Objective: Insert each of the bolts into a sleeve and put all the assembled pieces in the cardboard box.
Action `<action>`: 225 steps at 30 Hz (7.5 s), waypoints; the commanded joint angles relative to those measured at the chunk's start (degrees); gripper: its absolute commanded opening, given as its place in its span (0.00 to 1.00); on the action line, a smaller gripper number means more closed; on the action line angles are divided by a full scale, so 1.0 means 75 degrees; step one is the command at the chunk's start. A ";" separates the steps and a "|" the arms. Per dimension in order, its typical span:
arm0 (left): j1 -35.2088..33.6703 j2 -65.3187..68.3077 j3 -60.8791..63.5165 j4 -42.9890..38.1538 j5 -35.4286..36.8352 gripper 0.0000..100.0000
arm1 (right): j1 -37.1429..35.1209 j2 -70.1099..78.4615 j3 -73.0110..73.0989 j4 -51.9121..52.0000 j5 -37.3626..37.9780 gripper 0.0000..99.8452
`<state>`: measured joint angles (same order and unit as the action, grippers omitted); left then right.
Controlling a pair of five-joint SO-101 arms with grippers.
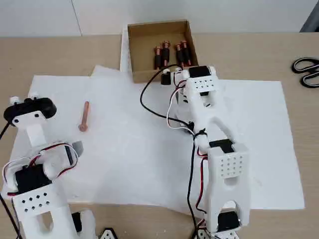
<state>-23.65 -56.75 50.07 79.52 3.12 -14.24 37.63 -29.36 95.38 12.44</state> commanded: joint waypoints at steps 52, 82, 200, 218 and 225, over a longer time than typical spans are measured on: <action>0.1125 1.0925 -0.7238 -0.1043 -0.1407 0.14 | 0.0803 -0.2327 0.1160 0.0147 0.0023 0.00; 0.2262 0.8029 -0.7203 0.0563 -0.1922 0.01 | 0.0815 -0.2327 0.1160 0.0147 0.0023 0.00; 0.3282 0.4665 -0.6042 0.1336 0.5591 0.08 | 0.1213 -0.5187 0.2274 0.0158 0.0023 0.00; 0.3446 0.4700 -0.1999 -0.2801 0.7443 0.08 | 0.1201 -0.5199 0.2930 0.0158 0.0000 0.00; 0.3458 0.4712 -0.0967 -0.3727 0.7549 0.08 | 0.1201 -0.5199 0.3012 0.0158 -0.0199 0.00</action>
<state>2.11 -19.65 41.01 54.55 59.30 -5.36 1.93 -6.51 96.35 11.74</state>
